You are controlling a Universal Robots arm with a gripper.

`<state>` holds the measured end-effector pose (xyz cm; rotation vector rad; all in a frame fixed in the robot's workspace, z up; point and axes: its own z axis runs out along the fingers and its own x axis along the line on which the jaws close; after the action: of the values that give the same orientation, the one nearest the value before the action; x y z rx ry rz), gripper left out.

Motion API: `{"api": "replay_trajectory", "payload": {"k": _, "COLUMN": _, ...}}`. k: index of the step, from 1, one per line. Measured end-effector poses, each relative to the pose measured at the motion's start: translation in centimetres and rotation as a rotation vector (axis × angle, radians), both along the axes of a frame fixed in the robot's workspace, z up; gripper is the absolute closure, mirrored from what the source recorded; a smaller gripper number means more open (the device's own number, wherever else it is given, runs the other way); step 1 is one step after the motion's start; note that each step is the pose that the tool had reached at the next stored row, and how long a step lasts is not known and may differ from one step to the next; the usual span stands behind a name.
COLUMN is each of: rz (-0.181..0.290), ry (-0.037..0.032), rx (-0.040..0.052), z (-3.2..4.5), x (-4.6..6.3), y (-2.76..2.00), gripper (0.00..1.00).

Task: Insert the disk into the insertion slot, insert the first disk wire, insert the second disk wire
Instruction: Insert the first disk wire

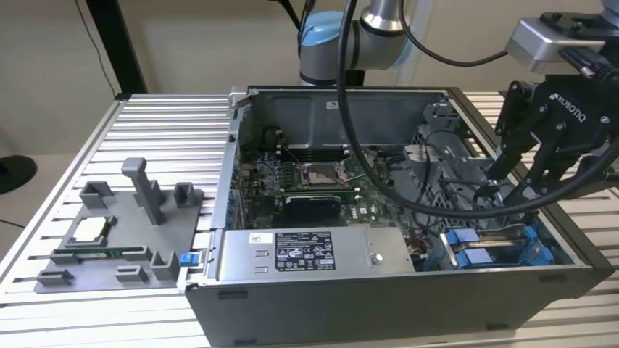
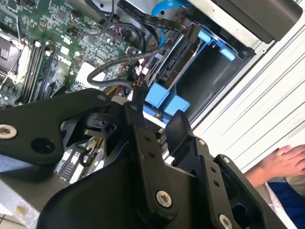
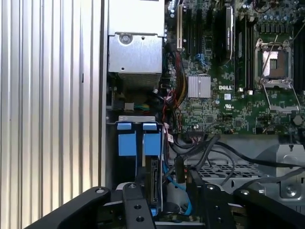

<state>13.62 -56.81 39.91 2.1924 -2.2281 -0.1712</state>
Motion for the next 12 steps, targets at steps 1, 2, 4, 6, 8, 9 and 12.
{"api": "replay_trajectory", "payload": {"k": 1, "rz": 0.000, "ry": 0.0000, "rx": 0.0052, "z": -0.03, "x": 0.00, "y": 0.00, "gripper": 0.00}}
{"api": "replay_trajectory", "payload": {"k": 2, "rz": 0.000, "ry": 0.0000, "rx": 0.0126, "z": -0.08, "x": 0.00, "y": 0.00, "gripper": 0.00}}
{"api": "replay_trajectory", "payload": {"k": 4, "rz": 0.000, "ry": 0.0000, "rx": 0.0266, "z": -0.19, "x": 0.00, "y": 0.00, "gripper": 0.00}}
{"api": "replay_trajectory", "payload": {"k": 6, "rz": 0.000, "ry": 0.0000, "rx": 0.0335, "z": -0.33, "x": -0.07, "y": 0.00, "gripper": 0.00}}
{"api": "replay_trajectory", "payload": {"k": 8, "rz": 0.000, "ry": -0.0001, "rx": 0.0377, "z": -0.45, "x": -0.18, "y": 0.00, "gripper": 0.00}}
{"api": "replay_trajectory", "payload": {"k": 9, "rz": 0.000, "ry": 0.0000, "rx": 0.0412, "z": -0.51, "x": -0.26, "y": -0.01, "gripper": 0.00}}
{"api": "replay_trajectory", "payload": {"k": 12, "rz": 0.000, "ry": -0.0001, "rx": 0.0464, "z": -0.66, "x": -0.51, "y": -0.01, "gripper": 0.00}}
